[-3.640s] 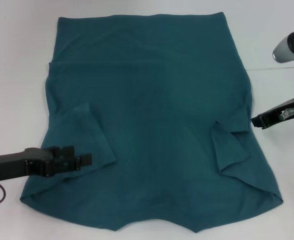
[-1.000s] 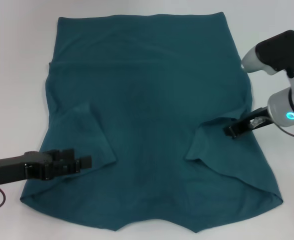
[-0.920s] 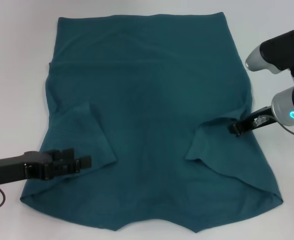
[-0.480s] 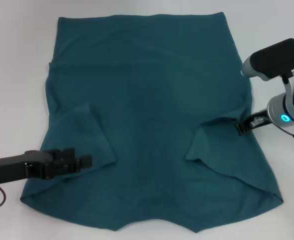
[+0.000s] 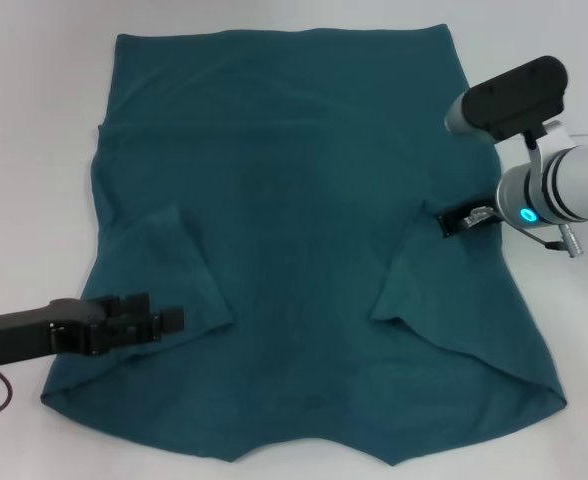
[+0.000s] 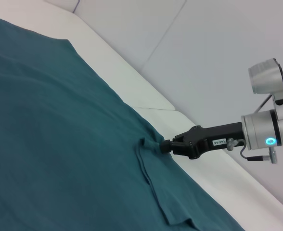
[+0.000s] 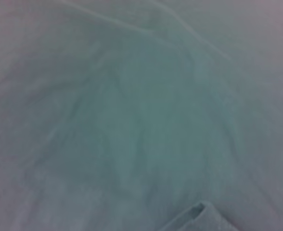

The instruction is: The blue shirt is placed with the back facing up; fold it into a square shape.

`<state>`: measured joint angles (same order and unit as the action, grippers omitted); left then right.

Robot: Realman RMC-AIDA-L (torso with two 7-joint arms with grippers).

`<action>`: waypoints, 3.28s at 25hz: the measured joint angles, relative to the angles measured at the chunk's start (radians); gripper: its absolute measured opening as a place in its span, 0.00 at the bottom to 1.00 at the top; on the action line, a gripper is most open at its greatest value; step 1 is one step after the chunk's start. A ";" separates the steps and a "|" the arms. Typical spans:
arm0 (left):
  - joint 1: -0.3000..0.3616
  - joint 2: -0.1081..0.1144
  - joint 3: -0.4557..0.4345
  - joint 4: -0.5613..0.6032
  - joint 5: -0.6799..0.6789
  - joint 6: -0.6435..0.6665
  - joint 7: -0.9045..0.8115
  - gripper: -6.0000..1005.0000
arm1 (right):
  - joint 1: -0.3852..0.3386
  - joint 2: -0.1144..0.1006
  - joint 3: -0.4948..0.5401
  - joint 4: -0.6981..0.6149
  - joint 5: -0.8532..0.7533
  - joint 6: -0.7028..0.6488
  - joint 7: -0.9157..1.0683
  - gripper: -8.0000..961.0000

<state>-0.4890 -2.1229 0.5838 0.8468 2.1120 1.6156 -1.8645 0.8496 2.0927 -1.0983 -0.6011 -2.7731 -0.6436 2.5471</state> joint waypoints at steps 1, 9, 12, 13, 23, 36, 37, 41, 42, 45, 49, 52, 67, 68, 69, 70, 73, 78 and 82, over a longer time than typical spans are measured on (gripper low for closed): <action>0.001 0.000 -0.004 0.000 -0.001 -0.001 0.001 0.84 | 0.001 0.001 0.000 0.006 0.002 0.018 0.001 0.01; 0.004 0.003 -0.040 0.000 -0.002 0.000 0.006 0.84 | -0.011 -0.002 0.005 -0.007 0.024 0.037 -0.002 0.01; 0.007 0.007 -0.072 0.011 0.002 0.019 0.001 0.84 | -0.043 -0.002 0.004 -0.090 0.040 -0.043 -0.013 0.01; 0.013 0.008 -0.085 0.026 0.005 0.029 -0.007 0.84 | -0.060 -0.002 0.001 -0.136 0.053 -0.085 -0.024 0.01; 0.137 -0.031 -0.109 0.371 0.073 0.085 -0.367 0.84 | -0.195 -0.011 0.011 -0.565 0.227 -0.612 -0.208 0.01; 0.111 -0.027 -0.102 0.356 0.296 0.065 -0.636 0.84 | -0.223 -0.005 0.016 -0.660 0.212 -0.728 -0.256 0.49; 0.105 -0.025 -0.101 0.345 0.310 0.056 -0.638 0.84 | -0.223 -0.005 0.016 -0.660 0.212 -0.728 -0.256 0.53; 0.062 -0.006 -0.098 0.261 0.378 0.005 -0.641 0.84 | -0.228 -0.003 0.015 -0.660 0.208 -0.728 -0.257 0.69; 0.062 -0.006 -0.098 0.261 0.378 0.005 -0.641 0.84 | -0.228 -0.003 0.015 -0.660 0.208 -0.728 -0.257 0.71; 0.044 0.001 -0.095 0.226 0.397 -0.013 -0.642 0.84 | -0.228 -0.002 0.015 -0.660 0.201 -0.727 -0.256 0.77; 0.026 0.004 -0.087 0.202 0.430 -0.037 -0.651 0.84 | -0.230 0.000 0.013 -0.659 0.198 -0.726 -0.253 0.86; 0.018 0.008 -0.086 0.186 0.441 -0.045 -0.658 0.85 | -0.230 0.000 0.012 -0.659 0.198 -0.726 -0.251 0.92; -0.030 0.021 -0.083 0.093 0.454 -0.086 -0.662 0.84 | -0.230 0.003 -0.003 -0.659 0.206 -0.720 -0.249 0.98; -0.032 0.022 -0.082 0.089 0.454 -0.089 -0.662 0.84 | -0.230 0.003 -0.003 -0.660 0.206 -0.720 -0.249 0.98; -0.034 0.022 -0.078 0.086 0.455 -0.092 -0.663 0.84 | -0.230 0.003 -0.004 -0.660 0.206 -0.720 -0.249 0.98; -0.035 0.022 -0.074 0.084 0.456 -0.094 -0.664 0.84 | -0.230 0.003 -0.004 -0.660 0.206 -0.720 -0.249 0.98; -0.037 0.022 -0.055 0.083 0.456 -0.098 -0.670 0.84 | -0.230 0.003 -0.006 -0.660 0.207 -0.718 -0.249 0.98; -0.043 0.019 -0.048 0.083 0.456 -0.101 -0.673 0.84 | -0.230 0.005 -0.009 -0.660 0.207 -0.714 -0.249 0.98; -0.051 0.017 -0.046 0.079 0.456 -0.100 -0.673 0.84 | -0.230 0.004 -0.010 -0.660 0.207 -0.713 -0.249 0.98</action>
<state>-0.5400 -2.1059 0.5378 0.9261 2.5678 1.5154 -2.5372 0.6196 2.0971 -1.1080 -1.2610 -2.5662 -1.3569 2.2979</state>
